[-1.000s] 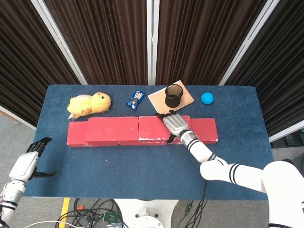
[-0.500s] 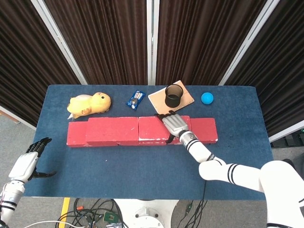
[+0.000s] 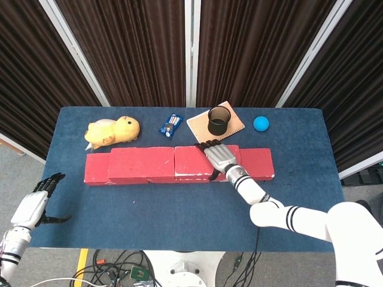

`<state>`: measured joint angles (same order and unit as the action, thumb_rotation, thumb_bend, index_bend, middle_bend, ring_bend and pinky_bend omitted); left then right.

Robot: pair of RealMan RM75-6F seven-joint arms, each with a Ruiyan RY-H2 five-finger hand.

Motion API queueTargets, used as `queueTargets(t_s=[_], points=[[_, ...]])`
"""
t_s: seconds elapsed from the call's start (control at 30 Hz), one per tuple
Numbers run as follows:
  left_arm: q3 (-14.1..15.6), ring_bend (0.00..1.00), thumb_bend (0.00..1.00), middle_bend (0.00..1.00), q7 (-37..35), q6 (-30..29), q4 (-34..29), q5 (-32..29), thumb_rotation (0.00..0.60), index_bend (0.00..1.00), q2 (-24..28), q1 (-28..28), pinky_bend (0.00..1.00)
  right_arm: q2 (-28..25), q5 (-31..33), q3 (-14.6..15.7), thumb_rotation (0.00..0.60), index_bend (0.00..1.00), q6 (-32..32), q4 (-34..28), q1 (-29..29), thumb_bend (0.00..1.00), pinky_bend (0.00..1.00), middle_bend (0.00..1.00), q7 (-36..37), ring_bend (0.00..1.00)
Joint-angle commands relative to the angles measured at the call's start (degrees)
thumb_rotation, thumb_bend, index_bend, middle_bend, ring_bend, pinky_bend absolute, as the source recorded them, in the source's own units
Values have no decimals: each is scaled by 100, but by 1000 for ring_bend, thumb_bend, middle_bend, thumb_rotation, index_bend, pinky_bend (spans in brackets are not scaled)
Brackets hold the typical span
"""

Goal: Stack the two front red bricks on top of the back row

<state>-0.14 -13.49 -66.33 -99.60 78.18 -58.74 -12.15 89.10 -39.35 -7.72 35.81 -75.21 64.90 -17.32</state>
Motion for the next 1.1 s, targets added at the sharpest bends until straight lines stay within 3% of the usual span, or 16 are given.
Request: queueTargets(t_s=[0.03,0.3,0.5,0.63,0.77,0.87,0.97,1.1], points=[[2,0,91,0,-14,1,4,1,600,0,5,3,0,-16,-92,-39,600,0,16,-30,-40,0,0,9,83,0],[-7,0,91,0,-2,-21,-8,13,600,0,-1,4,0,-186,-575,-140,600,0,208,-324,-236,0,0,0,351,0],[-49,0,91,0,88,-213,-12,81,600,0,-25,43,0,-927,-1212,-32,600,0,884,-1254,-701,0,0,0,366,0],[-77,0,91,0,207,-446,4,115,600,0,-78,126,0,-1539,-2093,315,600,0,1960,-1943,-1429,0,0,0,363,0],[-82,0,91,0,483,-734,-69,195,600,0,-123,230,0,-2129,-3017,879,600,0,3027,-2334,-2386,0,0,0,618,0],[-103,0,91,0,613,-985,3,269,600,0,-208,320,0,-2417,-3473,1348,600,0,3775,-2392,-3083,0,0,0,428,0],[-138,0,91,0,698,-1329,336,362,600,0,-421,447,0,-2527,-3758,1667,600,0,4358,-2290,-3749,0,0,0,729,0],[-103,0,90,0,703,-1610,742,495,600,0,-623,588,0,-2503,-4058,1886,600,0,4949,-1814,-4447,0,0,0,1166,0]])
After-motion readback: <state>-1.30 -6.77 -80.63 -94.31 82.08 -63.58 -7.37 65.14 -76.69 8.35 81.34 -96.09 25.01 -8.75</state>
